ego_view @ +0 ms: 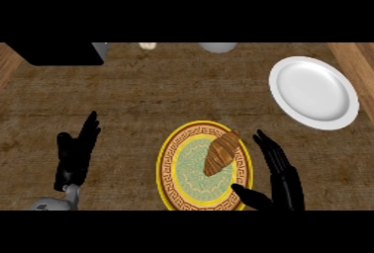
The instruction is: Pick the croissant from the plate and place it in the plate
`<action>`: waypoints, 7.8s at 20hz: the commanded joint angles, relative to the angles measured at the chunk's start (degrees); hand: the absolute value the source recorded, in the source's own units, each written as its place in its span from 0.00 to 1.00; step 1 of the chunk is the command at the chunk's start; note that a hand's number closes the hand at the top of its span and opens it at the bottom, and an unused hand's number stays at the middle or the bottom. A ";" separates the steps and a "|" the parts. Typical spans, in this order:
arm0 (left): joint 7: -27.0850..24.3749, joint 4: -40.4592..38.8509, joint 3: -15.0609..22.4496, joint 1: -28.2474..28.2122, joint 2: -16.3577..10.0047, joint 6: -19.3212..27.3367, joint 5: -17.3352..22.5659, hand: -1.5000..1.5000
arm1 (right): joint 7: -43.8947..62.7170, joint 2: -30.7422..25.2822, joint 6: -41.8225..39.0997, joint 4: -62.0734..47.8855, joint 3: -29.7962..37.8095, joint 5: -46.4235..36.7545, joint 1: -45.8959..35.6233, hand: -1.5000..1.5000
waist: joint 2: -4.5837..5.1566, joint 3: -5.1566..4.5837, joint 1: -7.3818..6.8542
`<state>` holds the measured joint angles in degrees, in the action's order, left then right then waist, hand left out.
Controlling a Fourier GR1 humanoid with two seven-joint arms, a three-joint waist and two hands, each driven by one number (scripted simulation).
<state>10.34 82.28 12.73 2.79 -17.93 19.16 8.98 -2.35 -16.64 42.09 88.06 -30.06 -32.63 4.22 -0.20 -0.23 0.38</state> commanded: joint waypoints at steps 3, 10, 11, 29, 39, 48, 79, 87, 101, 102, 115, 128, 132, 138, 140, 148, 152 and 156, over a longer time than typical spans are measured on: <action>1.92 -0.09 -0.34 1.41 -0.20 -0.02 -0.55 0.50 | 23.99 -3.61 -14.31 5.57 -0.21 -14.97 -5.75 0.00 | -0.02 -0.07 -0.09; 2.30 0.78 -0.08 1.59 1.06 0.64 -1.58 0.50 | 42.68 -0.18 -37.42 12.25 -4.75 -14.52 -10.09 0.00 | 0.07 0.13 -0.37; 1.01 2.40 -0.81 -0.60 -0.47 -1.87 -0.15 0.50 | 45.78 1.16 -41.07 12.79 -3.94 -14.02 -13.54 0.00 | 0.06 0.13 -0.86; 5.99 5.67 -4.83 -0.78 5.92 -3.22 -7.64 0.50 | 38.89 11.06 -46.99 2.58 2.45 -18.23 -12.78 0.00 | 0.17 0.24 -0.49; 3.21 3.71 -8.32 -2.31 7.14 -7.90 -8.81 0.50 | 32.66 14.21 -44.71 -7.95 8.34 -20.32 -14.70 0.00 | 0.21 0.24 -0.56; 4.37 1.55 -9.90 0.83 9.28 -8.26 -10.80 0.50 | 26.66 14.69 -39.62 -11.51 7.46 -26.61 -14.94 1.00 | 0.20 0.24 -0.40; 5.72 6.40 -9.21 -2.44 10.73 -9.15 -12.71 0.50 | -13.52 -12.15 -42.51 -16.12 40.02 -1.56 -29.76 1.00 | 0.28 0.29 -0.94; 2.26 1.31 -9.43 -0.25 12.36 -9.26 -14.03 0.50 | -15.00 -12.96 -40.12 -37.79 41.12 -6.20 -43.23 1.00 | 0.55 0.26 -1.51; 0.57 -0.67 -11.92 1.56 10.59 -11.72 -12.79 0.50 | -23.35 -16.80 -38.81 -70.63 40.25 -13.73 -53.82 1.00 | 1.58 0.38 -3.73; 2.79 2.54 -8.56 0.39 13.16 -9.97 -14.70 0.50 | -25.88 -19.79 -41.55 -72.19 40.91 -13.29 -54.67 1.00 | 1.48 0.44 -3.84; 3.18 2.38 -10.59 1.21 11.40 -11.80 -13.21 0.50 | -41.34 -21.45 -53.89 -78.57 42.62 -11.31 -55.75 0.00 | 1.36 0.52 -3.33; 0.68 0.09 -10.60 1.59 11.89 -11.79 -13.63 0.50 | -44.34 -27.60 -74.16 -83.52 57.88 4.86 -54.78 0.00 | 1.98 0.61 -3.58; 0.40 0.21 -10.56 1.13 12.26 -11.67 -13.51 0.50 | -45.71 -26.02 -75.10 -82.58 58.50 5.93 -53.59 0.00 | 2.02 0.69 -4.05; 2.03 -0.96 -10.40 3.34 12.76 -11.12 -14.09 0.50 | -48.57 -24.35 -75.74 -80.29 57.52 5.91 -51.13 0.00 | 1.78 0.63 -3.27; 2.58 2.10 -10.78 1.55 11.73 -11.97 -13.29 0.50 | -49.91 -24.97 -75.13 -79.98 57.08 5.58 -48.86 0.00 | 1.84 0.75 -4.14; 1.25 1.00 -9.85 0.44 13.11 -11.89 -13.52 0.50 | -46.21 -23.78 -68.09 -79.48 56.24 5.09 -49.20 0.00 | 1.94 0.64 -4.21; 3.71 1.39 -11.61 3.10 11.14 -12.97 -12.66 0.50 | -47.67 -23.17 -66.14 -79.69 56.99 5.93 -47.78 0.00 | 2.02 0.71 -4.08; 2.77 1.65 -9.84 1.39 13.18 -11.26 -14.17 0.50 | -48.13 -23.72 -65.10 -79.78 55.85 4.80 -46.29 0.00 | 1.90 0.68 -3.89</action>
<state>12.75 84.19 2.24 4.04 -5.84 6.93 -4.52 -46.43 -39.99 -20.72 8.74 26.02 -27.51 -43.81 1.71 0.44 -3.80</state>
